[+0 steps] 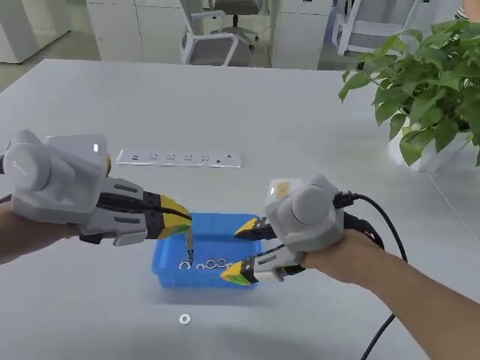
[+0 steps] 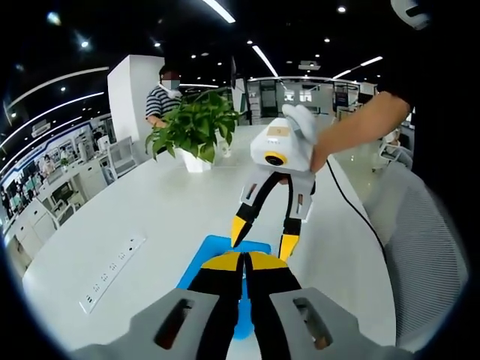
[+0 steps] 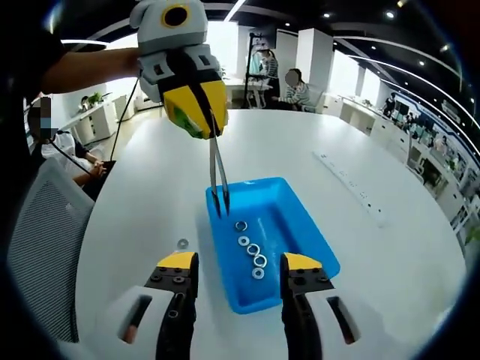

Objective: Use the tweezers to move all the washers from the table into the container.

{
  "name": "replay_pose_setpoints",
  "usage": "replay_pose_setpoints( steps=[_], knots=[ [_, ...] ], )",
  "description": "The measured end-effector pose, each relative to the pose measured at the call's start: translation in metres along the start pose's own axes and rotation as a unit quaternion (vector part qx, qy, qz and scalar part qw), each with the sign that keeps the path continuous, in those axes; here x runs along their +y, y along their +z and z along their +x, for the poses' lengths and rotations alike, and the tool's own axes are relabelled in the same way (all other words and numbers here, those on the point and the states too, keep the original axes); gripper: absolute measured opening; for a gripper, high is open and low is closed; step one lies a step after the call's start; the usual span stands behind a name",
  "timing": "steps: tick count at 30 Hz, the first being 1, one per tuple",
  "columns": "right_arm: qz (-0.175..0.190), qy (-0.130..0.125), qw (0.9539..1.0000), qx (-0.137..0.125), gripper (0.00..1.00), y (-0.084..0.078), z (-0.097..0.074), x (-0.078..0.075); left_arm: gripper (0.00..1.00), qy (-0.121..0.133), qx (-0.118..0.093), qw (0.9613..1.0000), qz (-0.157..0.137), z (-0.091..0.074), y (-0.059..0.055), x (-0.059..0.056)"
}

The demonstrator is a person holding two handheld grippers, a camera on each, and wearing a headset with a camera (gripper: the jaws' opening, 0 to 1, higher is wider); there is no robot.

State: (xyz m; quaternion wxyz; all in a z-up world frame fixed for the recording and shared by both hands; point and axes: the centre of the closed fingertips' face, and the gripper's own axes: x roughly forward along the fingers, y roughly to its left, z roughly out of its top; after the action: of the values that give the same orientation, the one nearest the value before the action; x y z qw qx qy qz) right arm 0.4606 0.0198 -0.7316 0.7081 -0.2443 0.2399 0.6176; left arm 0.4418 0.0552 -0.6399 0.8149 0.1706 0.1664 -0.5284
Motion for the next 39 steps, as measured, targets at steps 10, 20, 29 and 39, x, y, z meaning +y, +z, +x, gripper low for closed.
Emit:
replay_pose_setpoints(
  steps=[10, 20, 29, 39],
  knots=[
    [0.028, -0.029, 0.9992, 0.004, 0.53, -0.016, -0.022, 0.000, 0.05, -0.007, 0.000, 1.0000, 0.006, -0.002, 0.006, -0.013],
    [0.049, -0.051, 0.9975, -0.004, 0.64, -0.021, -0.034, 0.004, 0.05, -0.017, -0.001, 0.9998, 0.004, -0.004, 0.004, -0.028],
    [0.063, -0.065, 0.9958, -0.011, 0.73, -0.023, -0.043, 0.009, 0.05, -0.026, 0.002, 0.9997, -0.002, -0.003, -0.006, -0.041],
    [0.069, -0.071, 0.9948, -0.025, 0.87, -0.022, -0.045, 0.014, 0.05, -0.031, 0.008, 0.9994, -0.007, -0.002, -0.018, -0.049]
  ],
)
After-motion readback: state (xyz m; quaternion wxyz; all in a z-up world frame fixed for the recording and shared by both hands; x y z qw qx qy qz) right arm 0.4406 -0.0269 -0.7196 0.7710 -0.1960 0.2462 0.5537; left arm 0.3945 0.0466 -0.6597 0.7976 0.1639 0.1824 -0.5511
